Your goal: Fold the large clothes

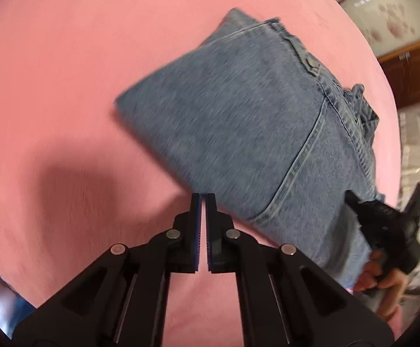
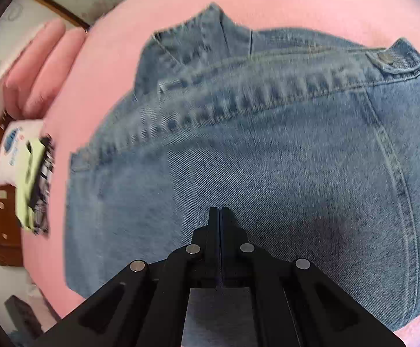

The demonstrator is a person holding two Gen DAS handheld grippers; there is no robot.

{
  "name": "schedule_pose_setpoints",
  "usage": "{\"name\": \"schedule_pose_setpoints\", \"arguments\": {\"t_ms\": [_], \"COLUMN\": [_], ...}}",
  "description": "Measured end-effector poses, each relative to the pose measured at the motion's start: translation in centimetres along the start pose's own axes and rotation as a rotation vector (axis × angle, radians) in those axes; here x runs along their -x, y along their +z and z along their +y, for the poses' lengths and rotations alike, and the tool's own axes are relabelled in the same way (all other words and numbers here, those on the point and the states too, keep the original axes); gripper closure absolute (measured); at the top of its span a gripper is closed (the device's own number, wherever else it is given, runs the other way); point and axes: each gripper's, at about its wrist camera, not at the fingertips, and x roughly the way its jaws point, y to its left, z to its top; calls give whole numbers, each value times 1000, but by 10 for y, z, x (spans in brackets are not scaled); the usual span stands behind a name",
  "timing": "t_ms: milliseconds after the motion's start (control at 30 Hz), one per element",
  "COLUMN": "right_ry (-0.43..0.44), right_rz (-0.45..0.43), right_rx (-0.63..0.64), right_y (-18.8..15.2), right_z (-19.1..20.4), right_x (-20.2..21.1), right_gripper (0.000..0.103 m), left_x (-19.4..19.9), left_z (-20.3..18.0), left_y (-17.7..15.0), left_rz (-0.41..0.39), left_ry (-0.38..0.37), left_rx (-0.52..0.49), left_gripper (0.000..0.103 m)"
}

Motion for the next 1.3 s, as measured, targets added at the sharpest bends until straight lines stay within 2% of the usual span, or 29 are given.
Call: {"name": "schedule_pose_setpoints", "arguments": {"t_ms": [200, 300, 333, 367, 400, 433, 500, 600, 733, 800, 867, 933, 1000, 1133, 1200, 1300], "right_ry": [-82, -97, -98, -102, -104, -108, -116, -125, -136, -144, -155, -164, -170, -183, -185, -180], "right_rz": [42, 40, 37, 30, 26, 22, 18, 8, -1, -9, -18, -23, -26, -23, -22, -28], "right_rx": [110, 126, 122, 118, 117, 118, 118, 116, 104, 100, 95, 85, 71, 60, 66, 85], "right_y": [1, 0, -1, -2, -3, -4, -1, -2, -4, -6, -6, -7, -8, -7, -6, -6], "right_z": [20, 30, 31, 33, 32, 32, 34, 37, 42, 42, 45, 46, 48, 51, 53, 53], "right_x": [-12, -20, -20, -21, -20, -18, -22, -27, -32, -31, -33, -33, -34, -36, -36, -36], "right_gripper": [103, 103, 103, 103, 103, 103, 103, 103, 103, 103, 103, 103, 103, 103, 103, 103], "left_x": [-5, -8, -12, -14, -16, -17, -17, -22, -33, -34, -33, -32, -30, -11, 1, 32], "left_z": [25, 41, 44, 48, 53, 57, 59, 58, 61, 57, 55, 54, 52, 39, 29, 13], "left_y": [-21, -29, -28, -26, -24, -20, -11, 6, 27, 39, 48, 50, 50, 51, 51, 43], "left_rz": [50, 56, 61, 68, 63, 50, 27, 0, -14, -56, -83, -106, -126, -172, -191, -262], "left_ry": [-88, -185, -215, -245, -292, -333, -354, -341, -398, -396, -345, -342, -334, -334, -364, -454], "left_rx": [93, 168, 186, 206, 233, 255, 264, 239, 265, 257, 274, 303, 297, 240, 216, 137], "left_gripper": [102, 97, 80, 56, 50, 48, 48, 48, 48, 58, 69, 74, 84, 90, 90, 92]}}
